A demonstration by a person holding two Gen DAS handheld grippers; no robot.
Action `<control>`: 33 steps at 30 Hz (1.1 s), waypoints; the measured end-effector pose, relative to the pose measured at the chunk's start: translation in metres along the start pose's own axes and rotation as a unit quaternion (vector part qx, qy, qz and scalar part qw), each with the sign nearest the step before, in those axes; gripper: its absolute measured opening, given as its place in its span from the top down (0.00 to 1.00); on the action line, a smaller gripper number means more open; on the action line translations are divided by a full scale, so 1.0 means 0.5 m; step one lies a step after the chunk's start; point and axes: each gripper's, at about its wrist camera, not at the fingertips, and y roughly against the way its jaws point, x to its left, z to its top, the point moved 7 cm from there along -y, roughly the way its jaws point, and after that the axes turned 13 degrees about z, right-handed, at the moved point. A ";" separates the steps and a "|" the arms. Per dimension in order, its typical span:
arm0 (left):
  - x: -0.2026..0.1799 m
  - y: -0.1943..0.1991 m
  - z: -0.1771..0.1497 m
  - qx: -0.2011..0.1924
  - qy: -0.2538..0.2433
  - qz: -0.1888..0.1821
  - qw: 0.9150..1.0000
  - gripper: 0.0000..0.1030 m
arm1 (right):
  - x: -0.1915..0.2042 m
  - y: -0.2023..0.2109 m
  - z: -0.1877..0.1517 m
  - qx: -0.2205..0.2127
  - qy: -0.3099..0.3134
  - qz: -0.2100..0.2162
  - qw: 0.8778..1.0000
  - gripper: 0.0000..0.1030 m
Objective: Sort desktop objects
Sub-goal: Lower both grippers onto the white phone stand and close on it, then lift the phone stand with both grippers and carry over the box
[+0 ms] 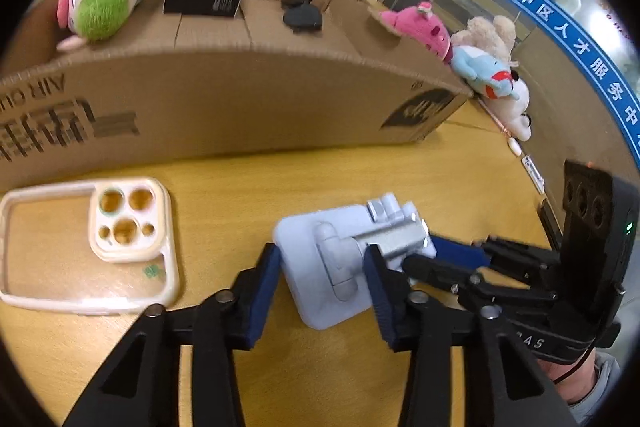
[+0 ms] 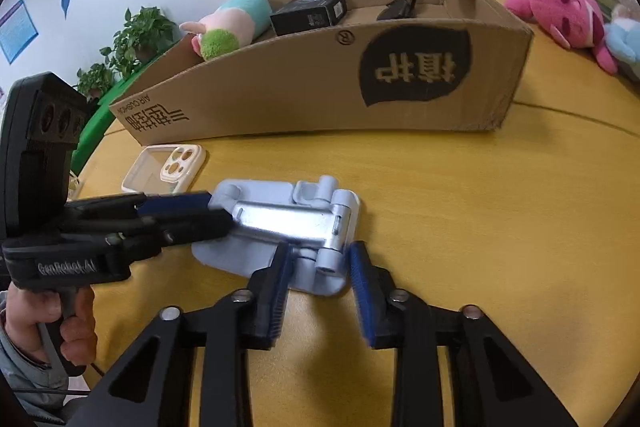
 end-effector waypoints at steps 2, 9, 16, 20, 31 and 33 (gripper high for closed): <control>-0.001 0.013 0.011 -0.011 -0.006 0.000 1.000 0.67 | 0.002 0.004 -0.006 -0.004 -0.006 0.002 1.000 0.73; 0.007 0.038 0.030 -0.028 -0.008 0.008 1.000 0.67 | 0.025 0.019 0.004 -0.034 -0.018 0.009 0.999 0.74; 0.025 0.135 0.093 -0.097 0.002 0.015 0.995 0.67 | 0.085 0.058 0.073 -0.067 0.019 0.010 0.998 0.75; 0.039 0.184 0.143 -0.132 -0.001 0.021 0.991 0.67 | 0.125 0.080 0.132 -0.095 0.042 0.013 0.995 0.75; 0.161 0.233 0.267 -0.178 0.025 0.062 0.982 0.67 | 0.214 0.029 0.319 -0.118 0.095 0.041 0.988 0.74; 0.204 0.229 0.286 -0.177 0.038 0.072 0.981 0.67 | 0.225 -0.002 0.350 -0.112 0.093 0.058 0.988 0.74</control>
